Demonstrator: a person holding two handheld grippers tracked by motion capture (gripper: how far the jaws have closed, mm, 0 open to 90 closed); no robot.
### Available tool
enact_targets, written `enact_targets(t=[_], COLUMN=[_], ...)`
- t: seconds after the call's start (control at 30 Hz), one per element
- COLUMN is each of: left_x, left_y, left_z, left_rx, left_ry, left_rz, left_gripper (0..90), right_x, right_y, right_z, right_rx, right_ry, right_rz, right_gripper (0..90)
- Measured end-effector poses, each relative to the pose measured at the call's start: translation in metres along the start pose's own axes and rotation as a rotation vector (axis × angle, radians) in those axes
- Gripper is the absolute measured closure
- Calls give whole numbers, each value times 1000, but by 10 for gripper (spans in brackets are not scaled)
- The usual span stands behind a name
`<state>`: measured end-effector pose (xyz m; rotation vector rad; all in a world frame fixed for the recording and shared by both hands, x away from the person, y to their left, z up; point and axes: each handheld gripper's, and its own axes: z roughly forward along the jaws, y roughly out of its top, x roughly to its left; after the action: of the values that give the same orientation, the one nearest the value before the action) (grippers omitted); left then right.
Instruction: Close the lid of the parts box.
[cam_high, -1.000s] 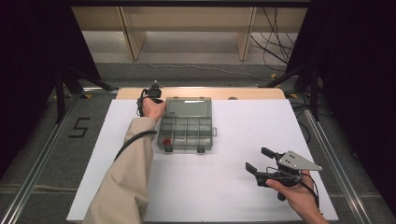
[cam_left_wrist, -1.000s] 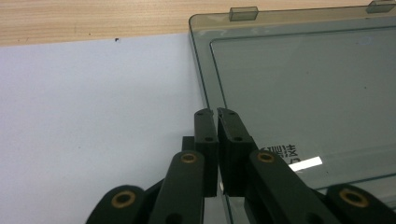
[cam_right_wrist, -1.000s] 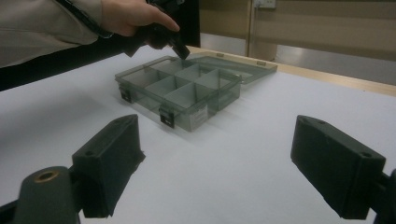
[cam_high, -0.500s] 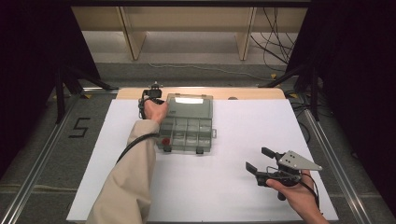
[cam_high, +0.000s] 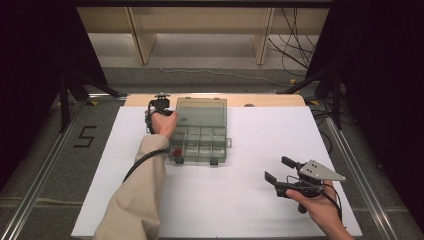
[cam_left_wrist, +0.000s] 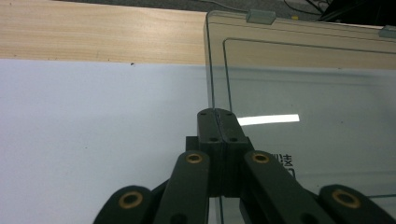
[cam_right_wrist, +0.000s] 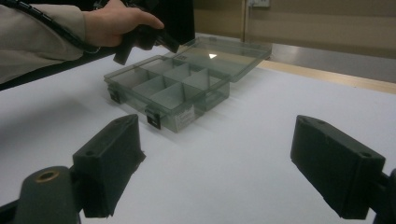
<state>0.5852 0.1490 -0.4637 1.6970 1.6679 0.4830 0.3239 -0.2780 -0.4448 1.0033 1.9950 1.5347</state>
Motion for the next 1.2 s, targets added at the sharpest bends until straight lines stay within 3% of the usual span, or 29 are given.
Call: enact_targets(t=[0.17, 0.2, 0.53, 0.67, 0.83, 0.93, 1.03, 1.2], left_x=[1, 1, 2, 4, 5, 5, 5, 5], left_y=[-4, -5, -8, -10, -12, -13, -13, -16], left_z=[1, 1, -4, -4, -4, -4, -5, -5], left_rx=[-31, -43, -79, -96, -109, -123, -132, -160], left_ry=[-1, -7, -12, -20, -27, -32, -34, -42], left_rz=[-5, 18, 33, 16, 33, 28, 27, 21], left_gripper=[899, 898, 898, 898, 898, 898, 897, 896], right_x=[0, -1, -1, -2, -3, -6, -9, -18], right_y=[0, 0, 2, 3, 4, 8, 12, 26], right_z=[0, 0, 1, 2, 6, 8, 16, 34], right_rx=[1, 0, 1, 2, -10, 9, 8, 48], right_ry=[-1, -2, -19, -24, -20, -45, -52, -105], right_rz=[3, 3, -8, -14, -9, -11, -9, -16], right_gripper=[168, 167, 168, 169, 174, 176, 181, 187])
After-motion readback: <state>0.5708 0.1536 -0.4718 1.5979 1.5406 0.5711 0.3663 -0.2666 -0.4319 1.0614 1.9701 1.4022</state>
